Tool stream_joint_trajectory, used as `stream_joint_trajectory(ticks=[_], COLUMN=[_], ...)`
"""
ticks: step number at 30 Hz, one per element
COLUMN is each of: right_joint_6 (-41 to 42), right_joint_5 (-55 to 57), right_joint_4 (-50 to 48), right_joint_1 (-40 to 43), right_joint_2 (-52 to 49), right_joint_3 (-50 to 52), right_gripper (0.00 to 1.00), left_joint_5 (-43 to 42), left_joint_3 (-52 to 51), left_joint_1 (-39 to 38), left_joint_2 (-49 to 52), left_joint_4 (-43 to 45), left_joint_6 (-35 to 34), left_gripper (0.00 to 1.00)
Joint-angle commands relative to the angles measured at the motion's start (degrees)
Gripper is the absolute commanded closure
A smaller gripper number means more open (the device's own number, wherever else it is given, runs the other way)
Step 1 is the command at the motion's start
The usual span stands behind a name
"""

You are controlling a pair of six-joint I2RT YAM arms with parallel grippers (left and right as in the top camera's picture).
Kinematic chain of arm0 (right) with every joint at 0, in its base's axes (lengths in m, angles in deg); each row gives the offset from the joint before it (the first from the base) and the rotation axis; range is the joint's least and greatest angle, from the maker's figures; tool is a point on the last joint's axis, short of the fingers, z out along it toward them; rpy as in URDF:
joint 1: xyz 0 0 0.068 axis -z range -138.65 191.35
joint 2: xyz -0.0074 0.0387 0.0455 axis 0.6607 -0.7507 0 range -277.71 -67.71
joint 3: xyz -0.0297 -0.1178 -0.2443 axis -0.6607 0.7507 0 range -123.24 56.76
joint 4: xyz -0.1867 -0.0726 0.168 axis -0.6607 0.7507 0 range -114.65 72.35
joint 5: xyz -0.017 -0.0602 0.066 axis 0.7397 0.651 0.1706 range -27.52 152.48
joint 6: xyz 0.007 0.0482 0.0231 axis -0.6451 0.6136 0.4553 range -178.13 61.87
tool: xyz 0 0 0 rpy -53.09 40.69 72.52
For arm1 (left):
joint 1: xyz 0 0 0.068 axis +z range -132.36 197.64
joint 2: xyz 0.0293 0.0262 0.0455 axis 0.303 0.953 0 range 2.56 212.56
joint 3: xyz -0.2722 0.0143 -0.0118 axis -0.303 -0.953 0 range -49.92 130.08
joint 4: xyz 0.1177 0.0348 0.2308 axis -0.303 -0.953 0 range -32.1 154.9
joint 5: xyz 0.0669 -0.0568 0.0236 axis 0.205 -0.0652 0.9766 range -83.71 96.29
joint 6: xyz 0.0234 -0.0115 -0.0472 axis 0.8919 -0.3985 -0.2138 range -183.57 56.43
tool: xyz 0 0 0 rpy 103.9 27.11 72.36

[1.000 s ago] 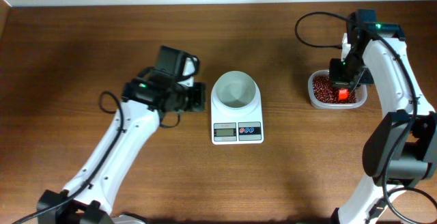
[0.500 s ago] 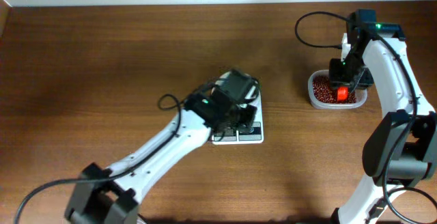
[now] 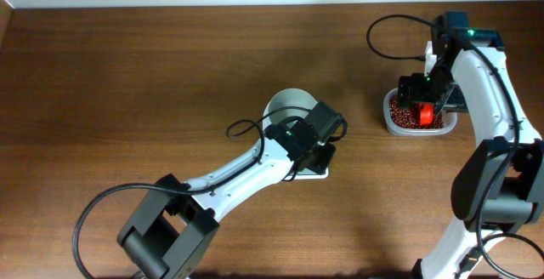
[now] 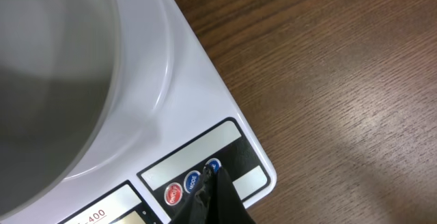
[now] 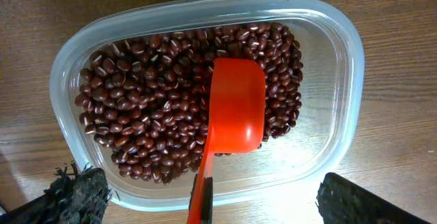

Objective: Scoop item into bowl and weigh 50g on scale

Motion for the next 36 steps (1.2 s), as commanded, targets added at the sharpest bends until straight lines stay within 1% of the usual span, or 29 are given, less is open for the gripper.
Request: stream_joint_trajectory(ticks=[1,3,6,7,10,11,12,17,21,24,28,30,32,36], right_joint_6=[0.2,0.2,0.2,0.2,0.2,0.2,0.2,0.2,0.2,0.2,0.2,0.2,0.2,0.2], right_joint_5=[0.1,0.1,0.1,0.1,0.1,0.1,0.1,0.1,0.1,0.1,0.1,0.1,0.1,0.1], right_joint_4=[-0.2,-0.2,-0.2,-0.2,-0.2,-0.2,-0.2,-0.2,-0.2,-0.2,-0.2,-0.2,-0.2,-0.2], right_joint_1=[0.2,0.2,0.2,0.2,0.2,0.2,0.2,0.2,0.2,0.2,0.2,0.2,0.2,0.2], right_joint_2=[0.3,0.3,0.3,0.3,0.3,0.3,0.3,0.3,0.3,0.3,0.3,0.3,0.3,0.3], right_joint_3=[-0.7,-0.7,-0.7,-0.7,-0.7,-0.7,-0.7,-0.7,-0.7,-0.7,-0.7,-0.7,-0.7,-0.7], right_gripper=[0.01,0.01,0.01,0.01,0.01,0.01,0.01,0.01,0.01,0.01,0.01,0.01,0.01,0.01], left_joint_5=[1.3,1.5,1.5,1.5,1.8,2.9,4.7,5.3,8.8,9.0,9.0,9.6,12.2,12.8], left_joint_3=[0.8,0.8,0.8,0.8,0.8,0.8,0.8,0.6,-1.2,-2.0,-2.4,-2.4,-2.4,-2.4], left_joint_1=[-0.1,-0.1,-0.1,-0.1,-0.1,-0.1,-0.1,-0.3,-1.6,-2.6,-3.9,-4.0,-4.0,-4.0], left_joint_2=[0.3,0.3,0.3,0.3,0.4,0.4,0.4,0.4,0.6,0.7,4.0,5.5,5.7,6.6], left_joint_4=[0.3,0.0,0.0,0.0,0.0,-0.1,-0.4,-0.1,0.0,0.0,0.7,0.9,0.8,0.4], left_joint_6=[0.9,1.0,3.9,5.4,13.5,14.4,14.4,14.3,14.4,14.6,17.6,17.7,17.6,17.8], left_gripper=[1.0,1.0,1.0,1.0,1.0,1.0,1.0,1.0,1.0,1.0,1.0,1.0,1.0,1.0])
